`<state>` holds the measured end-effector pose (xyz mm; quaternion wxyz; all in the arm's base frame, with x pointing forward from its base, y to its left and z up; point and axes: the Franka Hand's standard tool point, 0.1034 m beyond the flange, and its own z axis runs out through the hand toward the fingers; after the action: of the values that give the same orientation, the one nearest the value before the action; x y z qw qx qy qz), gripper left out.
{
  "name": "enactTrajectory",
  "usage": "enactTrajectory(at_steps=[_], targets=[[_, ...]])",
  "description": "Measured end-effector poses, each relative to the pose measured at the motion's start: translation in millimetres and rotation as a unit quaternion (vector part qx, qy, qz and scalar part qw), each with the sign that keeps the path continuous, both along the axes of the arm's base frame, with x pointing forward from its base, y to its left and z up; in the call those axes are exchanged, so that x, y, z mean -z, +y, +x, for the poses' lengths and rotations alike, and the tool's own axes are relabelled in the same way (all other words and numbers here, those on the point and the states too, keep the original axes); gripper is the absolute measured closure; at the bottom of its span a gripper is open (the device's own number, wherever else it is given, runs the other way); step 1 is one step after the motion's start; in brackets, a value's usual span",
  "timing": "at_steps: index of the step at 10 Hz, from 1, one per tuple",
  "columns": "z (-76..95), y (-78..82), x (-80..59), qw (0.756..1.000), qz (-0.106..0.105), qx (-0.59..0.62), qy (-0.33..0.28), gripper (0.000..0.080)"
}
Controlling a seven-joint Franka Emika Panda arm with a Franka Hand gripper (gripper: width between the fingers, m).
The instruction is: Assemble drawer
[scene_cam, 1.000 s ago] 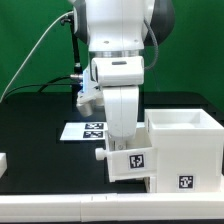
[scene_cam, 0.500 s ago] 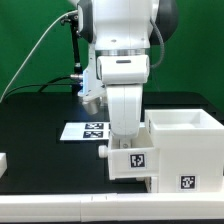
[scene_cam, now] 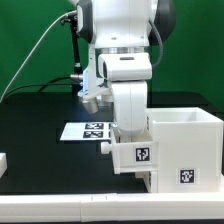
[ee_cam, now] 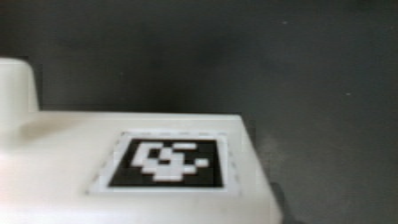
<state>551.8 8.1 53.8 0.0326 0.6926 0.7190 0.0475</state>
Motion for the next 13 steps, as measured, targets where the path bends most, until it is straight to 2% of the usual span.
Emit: enactTrajectory(at_steps=[4,6,7,8,9,10,11,13], targets=[[0.5,-0.7,-1.2,1.000,0.000,0.004,0.000,0.0755],[3.7,-8.3,-26.1,1.000,-0.015,0.004,0.007,0.0391],[4.5,-13.6,-34.6,1.000,-0.020,0.006,0.007,0.0391],[5.5,-22.4,-42.7,1.000,-0.026,0.009,0.011,0.0205],[7.7,-34.6,-50.5,0.999,-0.033,0.002,0.016,0.0205],[14.2,-49.4,-55.3,0.999,-0.036,-0.001,0.015,0.0166],[12.0,-61.7,-47.3,0.999,-0.036,0.000,0.021,0.0155],[3.5,-73.8,-26.1,0.999,-0.032,-0.002,0.038,0.0151]])
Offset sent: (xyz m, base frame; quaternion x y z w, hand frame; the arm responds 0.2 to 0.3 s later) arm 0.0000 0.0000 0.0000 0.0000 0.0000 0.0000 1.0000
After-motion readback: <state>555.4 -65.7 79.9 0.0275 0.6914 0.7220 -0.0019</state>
